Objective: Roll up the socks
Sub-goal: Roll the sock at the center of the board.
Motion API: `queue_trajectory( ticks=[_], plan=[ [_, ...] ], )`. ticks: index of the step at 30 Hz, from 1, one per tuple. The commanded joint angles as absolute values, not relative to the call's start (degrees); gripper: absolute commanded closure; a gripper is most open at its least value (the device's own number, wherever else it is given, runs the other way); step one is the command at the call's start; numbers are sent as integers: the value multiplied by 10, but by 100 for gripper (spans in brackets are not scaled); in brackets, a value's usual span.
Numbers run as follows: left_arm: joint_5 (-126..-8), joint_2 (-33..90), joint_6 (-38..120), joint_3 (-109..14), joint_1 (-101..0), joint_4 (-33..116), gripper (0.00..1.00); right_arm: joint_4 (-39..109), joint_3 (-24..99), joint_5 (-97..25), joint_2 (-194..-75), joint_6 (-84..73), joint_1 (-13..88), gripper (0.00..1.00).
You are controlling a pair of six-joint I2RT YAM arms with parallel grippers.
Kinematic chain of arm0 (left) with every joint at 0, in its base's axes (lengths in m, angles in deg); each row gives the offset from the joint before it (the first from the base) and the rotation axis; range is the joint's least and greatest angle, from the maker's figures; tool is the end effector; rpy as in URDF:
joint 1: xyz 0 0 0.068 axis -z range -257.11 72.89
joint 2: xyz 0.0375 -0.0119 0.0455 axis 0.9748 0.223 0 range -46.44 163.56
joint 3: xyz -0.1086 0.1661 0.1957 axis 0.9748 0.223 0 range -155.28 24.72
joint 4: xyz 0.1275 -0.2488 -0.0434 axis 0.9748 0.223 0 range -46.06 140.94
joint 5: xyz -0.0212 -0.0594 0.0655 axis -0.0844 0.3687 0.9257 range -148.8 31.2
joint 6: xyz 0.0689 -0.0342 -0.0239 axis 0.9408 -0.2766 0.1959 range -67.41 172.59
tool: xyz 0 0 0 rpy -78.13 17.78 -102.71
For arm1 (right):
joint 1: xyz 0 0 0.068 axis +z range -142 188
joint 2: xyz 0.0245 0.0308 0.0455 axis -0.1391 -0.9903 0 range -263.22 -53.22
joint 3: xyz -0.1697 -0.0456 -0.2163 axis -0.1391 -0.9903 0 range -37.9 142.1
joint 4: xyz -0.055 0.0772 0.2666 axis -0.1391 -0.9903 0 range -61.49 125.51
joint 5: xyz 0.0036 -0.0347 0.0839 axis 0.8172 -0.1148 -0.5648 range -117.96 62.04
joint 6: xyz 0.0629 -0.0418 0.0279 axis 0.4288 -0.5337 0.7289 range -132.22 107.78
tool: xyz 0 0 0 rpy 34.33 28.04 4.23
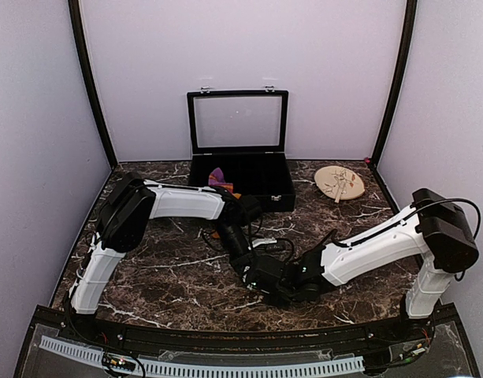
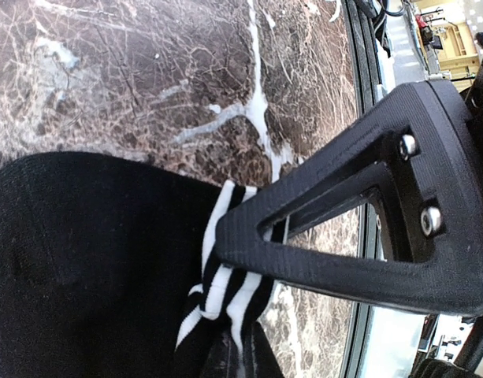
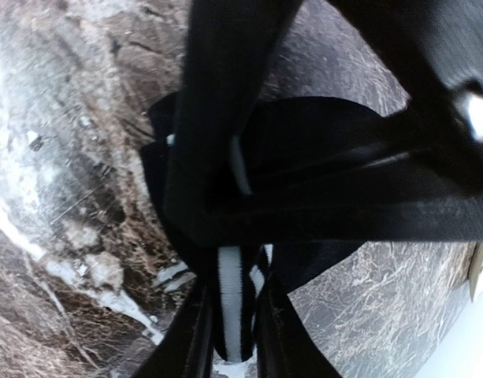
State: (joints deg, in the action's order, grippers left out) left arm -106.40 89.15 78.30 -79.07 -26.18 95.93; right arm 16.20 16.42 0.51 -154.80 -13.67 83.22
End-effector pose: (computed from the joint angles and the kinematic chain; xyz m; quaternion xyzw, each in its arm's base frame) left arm 0.2658 -0.4091 0.0921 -0.5837 -0.7032 0.4040 0.0396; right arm 0.1222 0.3336 0.0981 -0.5496 0.7754 -0.0745 0.3020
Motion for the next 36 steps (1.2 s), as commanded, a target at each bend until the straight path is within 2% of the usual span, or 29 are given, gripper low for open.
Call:
queue_trajectory(
  ticks=[1,12,16,21,29,36],
  plan=[
    [-1069,895,793,-779,-261,983,100,152,171,-19,-1567,-135,817,84],
    [-1064,894,786,-772,-264,981,99,153,168,-56,-1564,-137,804,96],
    [-1056,882,775,-756,-269,968,96,151,171,-68,-1562,-142,802,100],
    [-1041,847,750,-714,-279,915,83,146,177,-82,-1560,-147,797,100],
    [-1033,815,724,-674,-291,866,68,133,193,-99,-1561,-146,795,100],
    [-1018,810,706,-658,-293,849,63,125,197,-107,-1559,-139,793,100]
  ],
)
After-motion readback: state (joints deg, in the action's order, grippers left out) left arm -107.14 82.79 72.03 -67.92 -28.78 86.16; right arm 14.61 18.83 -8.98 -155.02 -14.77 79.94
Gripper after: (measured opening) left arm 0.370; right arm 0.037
